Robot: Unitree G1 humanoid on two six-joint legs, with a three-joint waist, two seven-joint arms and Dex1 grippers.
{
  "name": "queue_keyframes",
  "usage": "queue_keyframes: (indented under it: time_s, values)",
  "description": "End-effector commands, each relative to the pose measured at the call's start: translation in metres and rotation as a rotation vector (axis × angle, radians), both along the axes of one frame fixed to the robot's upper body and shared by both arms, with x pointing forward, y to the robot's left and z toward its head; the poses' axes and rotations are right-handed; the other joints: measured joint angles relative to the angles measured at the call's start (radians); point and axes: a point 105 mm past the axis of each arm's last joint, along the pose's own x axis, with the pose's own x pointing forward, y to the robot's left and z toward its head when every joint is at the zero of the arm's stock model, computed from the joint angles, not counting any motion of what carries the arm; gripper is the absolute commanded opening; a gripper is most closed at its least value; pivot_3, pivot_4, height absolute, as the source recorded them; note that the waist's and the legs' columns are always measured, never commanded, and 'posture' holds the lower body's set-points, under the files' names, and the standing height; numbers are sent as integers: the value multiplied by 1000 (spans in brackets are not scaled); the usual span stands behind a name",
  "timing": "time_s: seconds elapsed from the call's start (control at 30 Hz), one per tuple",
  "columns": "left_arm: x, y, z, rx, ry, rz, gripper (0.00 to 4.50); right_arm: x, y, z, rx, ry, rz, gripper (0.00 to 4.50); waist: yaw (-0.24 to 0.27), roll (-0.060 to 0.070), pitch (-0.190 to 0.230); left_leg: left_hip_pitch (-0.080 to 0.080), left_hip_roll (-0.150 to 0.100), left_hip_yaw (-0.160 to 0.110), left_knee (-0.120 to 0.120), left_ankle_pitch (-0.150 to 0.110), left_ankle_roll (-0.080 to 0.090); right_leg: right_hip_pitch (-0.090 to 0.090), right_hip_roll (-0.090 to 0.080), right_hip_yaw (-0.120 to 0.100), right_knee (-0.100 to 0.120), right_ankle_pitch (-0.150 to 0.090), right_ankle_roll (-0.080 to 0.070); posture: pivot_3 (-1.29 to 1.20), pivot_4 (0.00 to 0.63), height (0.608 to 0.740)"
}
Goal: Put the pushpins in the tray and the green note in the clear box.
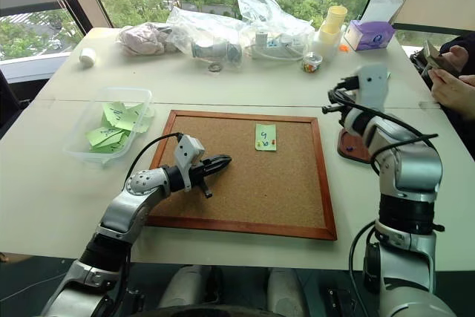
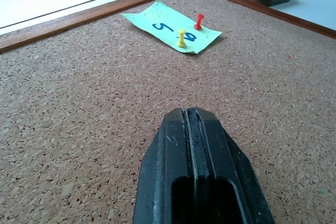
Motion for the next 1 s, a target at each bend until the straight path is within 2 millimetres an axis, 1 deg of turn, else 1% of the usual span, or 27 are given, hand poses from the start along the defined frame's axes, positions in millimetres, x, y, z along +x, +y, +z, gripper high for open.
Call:
queue_keyframes:
  time_s: [0.03,0.1,0.17,0.27,0.37,0.57,0.67,0.77,0.9,1.0]
  values:
    - [-9,-1,-34,44,122,-7,0,-17,-24,-8,-6,24,-71,23,-1,1,-1,2,0,0,0,-1,1,1,0,0,0,0,0,0,150,740]
    - [-9,-3,-34,43,125,-15,0,-20,-25,-21,17,60,-75,23,-4,2,-1,5,0,0,-1,-2,3,5,0,0,-1,0,0,0,150,740]
    - [-9,-4,-34,42,126,-21,0,-20,-27,-28,38,80,-83,23,-7,5,-3,9,0,1,-2,-2,3,7,0,1,-2,0,0,0,150,740]
    - [-9,-4,-35,48,127,-26,0,-19,-37,-46,11,134,-115,23,-4,6,-4,10,0,1,-2,-2,4,8,0,2,-3,0,-1,0,150,740]
    - [-8,-3,-35,49,125,-22,0,-20,-42,-61,1,178,-125,23,-3,7,-4,10,-1,1,-2,-3,5,9,0,2,-3,-1,-1,0,150,740]
    - [-9,-2,-35,46,124,-13,0,-21,-41,-76,40,231,-126,23,-4,5,-7,10,-1,1,-2,-3,5,10,-1,2,-4,-1,-1,0,150,740]
    - [-11,0,-37,52,127,-7,0,-19,-39,-68,55,196,-115,23,-5,5,-8,10,0,1,-2,-3,5,10,-1,2,-4,-1,-2,0,150,740]
    - [-11,1,-37,48,133,-1,0,-18,-37,-61,60,176,-101,780,-5,5,-8,10,0,1,-3,-3,5,10,-1,2,-4,-2,-4,0,150,740]
    - [-12,2,-37,39,141,3,0,-17,-23,-38,33,109,-8,2629,-6,6,-8,10,0,2,-4,-3,5,8,-2,2,-5,-2,-4,0,150,740]
    - [-12,2,-37,39,142,1,0,-15,-19,-19,4,63,9,2629,-6,6,-8,10,0,2,-5,-3,5,7,-2,2,-5,-2,-4,0,150,740]
